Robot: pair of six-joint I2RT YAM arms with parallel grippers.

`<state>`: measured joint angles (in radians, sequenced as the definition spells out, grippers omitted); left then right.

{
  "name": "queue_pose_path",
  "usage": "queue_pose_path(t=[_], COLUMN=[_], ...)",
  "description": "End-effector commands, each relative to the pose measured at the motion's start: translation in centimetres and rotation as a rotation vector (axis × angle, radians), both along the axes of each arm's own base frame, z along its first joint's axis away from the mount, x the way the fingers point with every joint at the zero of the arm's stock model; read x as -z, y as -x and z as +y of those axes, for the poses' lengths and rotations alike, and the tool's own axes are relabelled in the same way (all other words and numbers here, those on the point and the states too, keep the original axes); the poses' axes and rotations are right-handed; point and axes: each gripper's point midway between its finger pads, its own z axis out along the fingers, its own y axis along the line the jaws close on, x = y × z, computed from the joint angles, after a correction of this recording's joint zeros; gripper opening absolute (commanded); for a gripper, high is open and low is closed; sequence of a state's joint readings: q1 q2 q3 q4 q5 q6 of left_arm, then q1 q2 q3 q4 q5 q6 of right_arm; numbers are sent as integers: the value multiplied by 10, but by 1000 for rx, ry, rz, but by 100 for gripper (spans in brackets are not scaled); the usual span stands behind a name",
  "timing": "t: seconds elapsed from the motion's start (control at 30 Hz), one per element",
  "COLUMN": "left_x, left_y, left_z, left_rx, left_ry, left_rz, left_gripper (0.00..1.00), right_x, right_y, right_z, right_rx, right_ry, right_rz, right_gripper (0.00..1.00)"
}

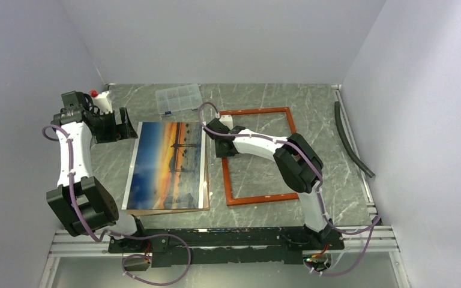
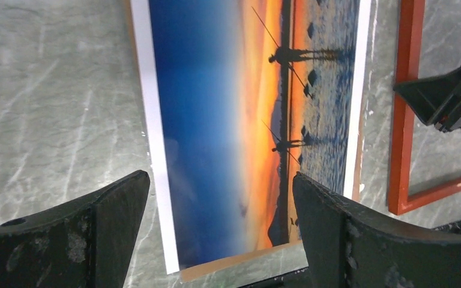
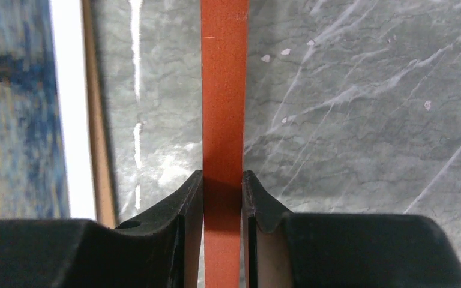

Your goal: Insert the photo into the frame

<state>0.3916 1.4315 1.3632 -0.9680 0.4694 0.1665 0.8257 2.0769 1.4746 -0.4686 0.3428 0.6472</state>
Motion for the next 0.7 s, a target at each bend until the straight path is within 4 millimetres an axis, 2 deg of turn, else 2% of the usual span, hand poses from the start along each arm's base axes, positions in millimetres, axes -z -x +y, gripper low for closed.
queue_pose_path(t=[0.0, 0.03, 0.17, 0.37, 0.43, 0.53, 0.67], left_x=[-7, -6, -4, -13, -20, -41, -72], left_y=[5, 6, 6, 5, 8, 13, 16], left_z=[-19, -21, -34, -80, -100, -123, -141], left_rx=[85, 97, 145, 259, 304, 369, 421], left_ry=[48, 44, 45, 62, 84, 141, 178], left_rz=[-74, -83, -95, -113, -124, -180, -266], left_gripper=[95, 95, 95, 95, 95, 95, 94], right_x=[-85, -108, -177, -263, -286, -313, -335], right_y=[-11, -11, -7, 9, 14, 20, 25], right_z=[27, 30, 41, 72, 80, 85, 85], right_rx=[-4, -1, 10, -58, -80, -93, -83], right_ry=[-145, -189, -345, -625, -699, -786, -923], right_rz=[-70, -92, -132, -135, -128, -123, -80], right_gripper=[1, 0, 0, 0, 0, 0, 0])
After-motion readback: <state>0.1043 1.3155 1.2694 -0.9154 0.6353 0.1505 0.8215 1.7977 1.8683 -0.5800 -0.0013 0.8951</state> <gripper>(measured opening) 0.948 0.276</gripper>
